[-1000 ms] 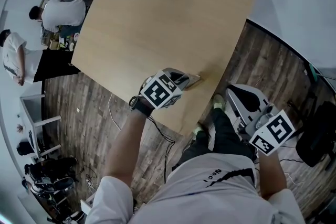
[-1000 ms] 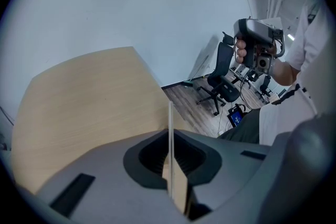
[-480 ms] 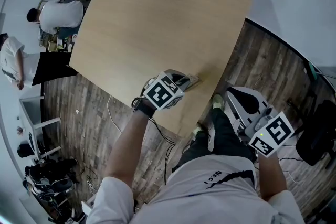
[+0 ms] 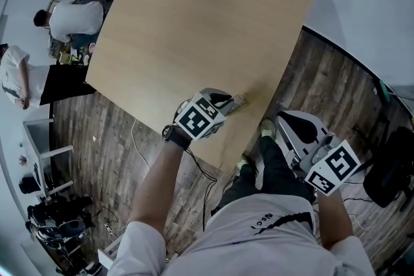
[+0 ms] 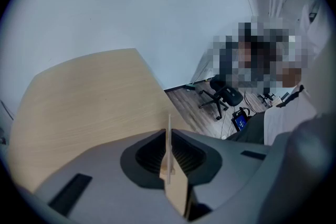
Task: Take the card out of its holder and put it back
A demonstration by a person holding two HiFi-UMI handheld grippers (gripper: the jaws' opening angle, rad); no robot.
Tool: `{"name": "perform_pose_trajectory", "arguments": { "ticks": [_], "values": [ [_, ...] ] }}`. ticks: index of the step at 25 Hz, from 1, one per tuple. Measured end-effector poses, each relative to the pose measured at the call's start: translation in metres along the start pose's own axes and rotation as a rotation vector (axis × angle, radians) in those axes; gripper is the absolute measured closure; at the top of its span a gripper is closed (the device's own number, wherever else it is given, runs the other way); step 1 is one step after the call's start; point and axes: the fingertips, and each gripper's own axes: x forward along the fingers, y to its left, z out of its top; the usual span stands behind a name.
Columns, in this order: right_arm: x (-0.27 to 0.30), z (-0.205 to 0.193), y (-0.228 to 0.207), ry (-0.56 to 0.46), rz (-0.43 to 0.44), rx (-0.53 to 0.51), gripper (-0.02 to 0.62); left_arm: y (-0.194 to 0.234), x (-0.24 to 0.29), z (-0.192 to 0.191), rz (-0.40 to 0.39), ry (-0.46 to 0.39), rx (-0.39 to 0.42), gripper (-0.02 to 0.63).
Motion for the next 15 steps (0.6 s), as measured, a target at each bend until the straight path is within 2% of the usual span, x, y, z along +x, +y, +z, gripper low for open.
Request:
{"name": "perform_pose_trajectory", "arguments": {
  "ticks": [6,10,15],
  "values": [
    [0.012,0.003,0.022,0.013,0.030,-0.034,0.581,-0.001,-0.046,0.021,0.051,-0.161,-0.069,0.578],
    [0.011,0.007,0.043,0.022,0.040,-0.056,0.581,-0.023,-0.086,0.039,0.037,-0.308,-0.132,0.580],
    [0.020,0.021,0.069,0.017,0.042,-0.109,0.581,-0.051,-0.141,0.062,0.009,-0.515,-0.168,0.580]
  ]
}}
